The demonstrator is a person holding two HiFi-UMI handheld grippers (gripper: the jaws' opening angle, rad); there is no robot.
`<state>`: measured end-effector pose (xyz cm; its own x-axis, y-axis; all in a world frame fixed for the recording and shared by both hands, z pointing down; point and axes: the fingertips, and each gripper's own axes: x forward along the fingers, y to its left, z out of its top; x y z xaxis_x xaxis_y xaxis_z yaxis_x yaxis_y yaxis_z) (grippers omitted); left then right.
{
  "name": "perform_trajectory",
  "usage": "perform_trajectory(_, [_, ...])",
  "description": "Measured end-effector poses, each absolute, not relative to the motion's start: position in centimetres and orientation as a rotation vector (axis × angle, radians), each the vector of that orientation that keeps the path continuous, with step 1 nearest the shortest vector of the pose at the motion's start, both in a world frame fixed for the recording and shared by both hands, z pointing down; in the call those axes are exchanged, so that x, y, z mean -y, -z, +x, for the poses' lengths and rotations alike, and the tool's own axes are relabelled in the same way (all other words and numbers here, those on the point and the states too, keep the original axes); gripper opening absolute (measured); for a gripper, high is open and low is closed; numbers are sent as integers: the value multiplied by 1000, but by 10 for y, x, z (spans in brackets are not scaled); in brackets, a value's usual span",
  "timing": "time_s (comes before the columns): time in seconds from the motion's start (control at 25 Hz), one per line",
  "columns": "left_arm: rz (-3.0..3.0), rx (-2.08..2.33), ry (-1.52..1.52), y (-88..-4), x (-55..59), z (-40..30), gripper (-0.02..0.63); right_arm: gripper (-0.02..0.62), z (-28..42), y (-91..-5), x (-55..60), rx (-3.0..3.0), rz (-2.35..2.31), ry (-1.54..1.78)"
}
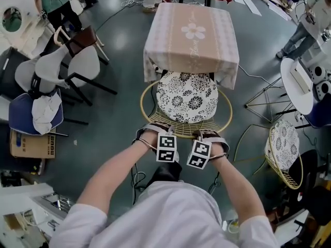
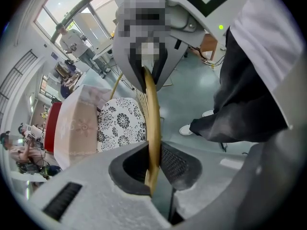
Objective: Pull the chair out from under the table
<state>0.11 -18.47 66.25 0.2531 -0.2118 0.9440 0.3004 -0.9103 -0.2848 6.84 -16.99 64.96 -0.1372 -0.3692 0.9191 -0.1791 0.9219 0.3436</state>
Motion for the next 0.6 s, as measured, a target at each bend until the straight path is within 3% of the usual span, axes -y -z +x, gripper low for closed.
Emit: perform_trajectory(0.6, [-2091,33,1744,-665,116,-12,48,35,57,-650,100,1730,398,223])
